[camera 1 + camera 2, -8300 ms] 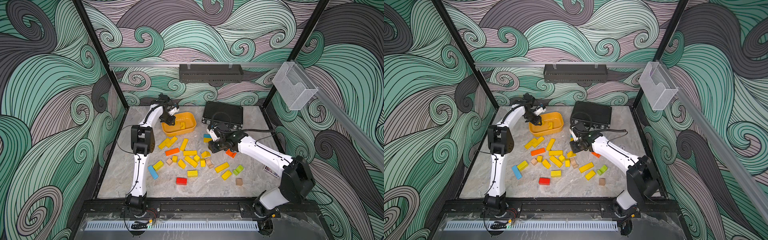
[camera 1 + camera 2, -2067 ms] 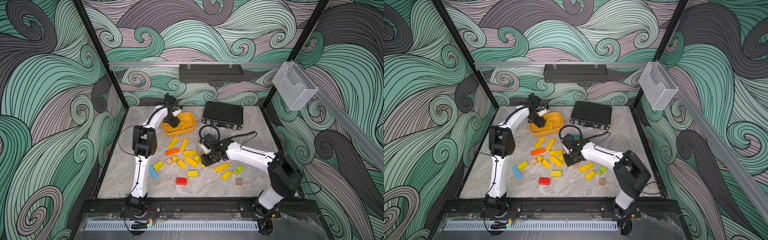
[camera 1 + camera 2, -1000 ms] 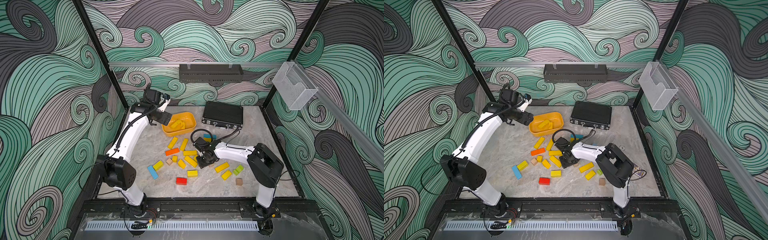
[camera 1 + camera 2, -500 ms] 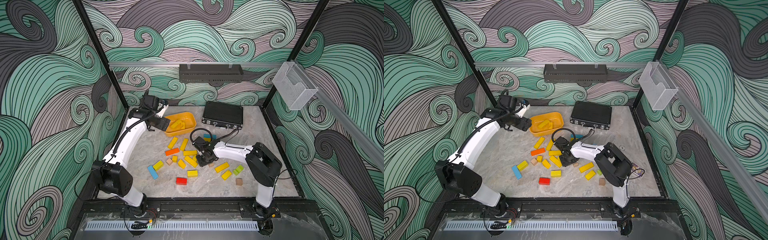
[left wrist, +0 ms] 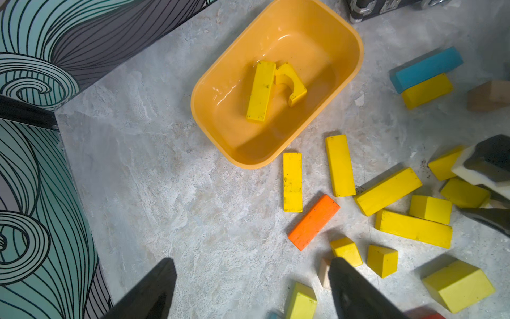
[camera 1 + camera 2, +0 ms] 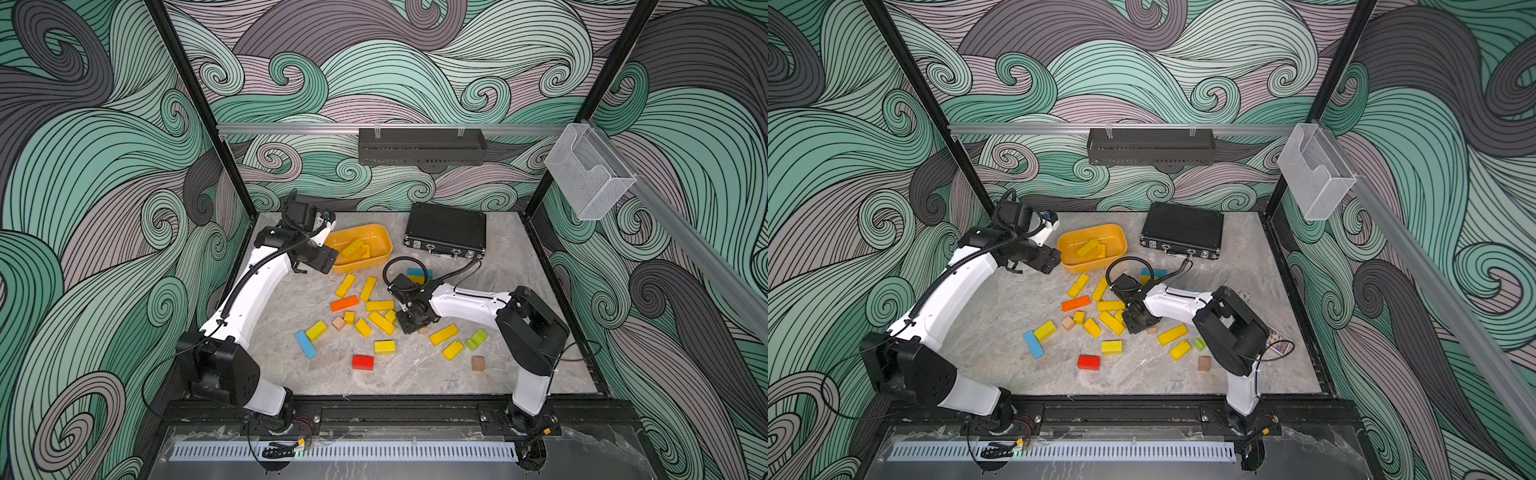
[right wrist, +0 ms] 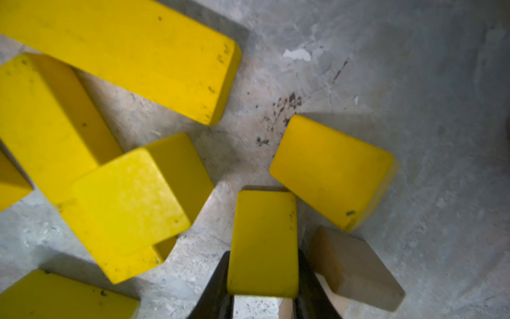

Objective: Pick out the yellow building blocks
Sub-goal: Pick up the building block from the center of the board.

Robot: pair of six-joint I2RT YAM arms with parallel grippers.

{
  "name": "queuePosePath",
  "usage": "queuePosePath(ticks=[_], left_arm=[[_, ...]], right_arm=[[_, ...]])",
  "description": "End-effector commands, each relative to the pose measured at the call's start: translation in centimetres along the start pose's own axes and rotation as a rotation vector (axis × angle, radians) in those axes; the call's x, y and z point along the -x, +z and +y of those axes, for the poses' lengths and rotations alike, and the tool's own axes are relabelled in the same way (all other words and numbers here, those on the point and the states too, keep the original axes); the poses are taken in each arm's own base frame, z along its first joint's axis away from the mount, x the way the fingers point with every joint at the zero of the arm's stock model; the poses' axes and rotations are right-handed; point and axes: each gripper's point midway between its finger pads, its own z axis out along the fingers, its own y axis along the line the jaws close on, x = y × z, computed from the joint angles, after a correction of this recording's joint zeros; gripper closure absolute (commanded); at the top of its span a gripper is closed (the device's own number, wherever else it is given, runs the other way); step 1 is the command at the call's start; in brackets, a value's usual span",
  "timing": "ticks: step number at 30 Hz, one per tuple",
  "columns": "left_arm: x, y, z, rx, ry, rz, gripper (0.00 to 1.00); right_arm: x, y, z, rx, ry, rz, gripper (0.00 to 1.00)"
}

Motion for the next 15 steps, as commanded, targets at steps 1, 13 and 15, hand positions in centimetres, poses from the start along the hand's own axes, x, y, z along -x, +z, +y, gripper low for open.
queuePosePath(ticks=[1,13,15], left_arm=[[-0.3,-0.8,0.5,0.031,0.041,-0.023,0.13],[-4.8,-0.6,-3.4,-0.133,0.185,0.032,0.14],[-5.5,-0.6,-4.0,-0.155,0.202,0.043,0.14]], right_arm=[[1.0,-3.2,-0.6,0.002,-0.013,-0.062,0.77],[9.1,-10.2,-0.7,0.147,-0.008,-0.256,0.77],[11.1,-10.7,-0.9,0.166,-0.005,-0.282,0.77]])
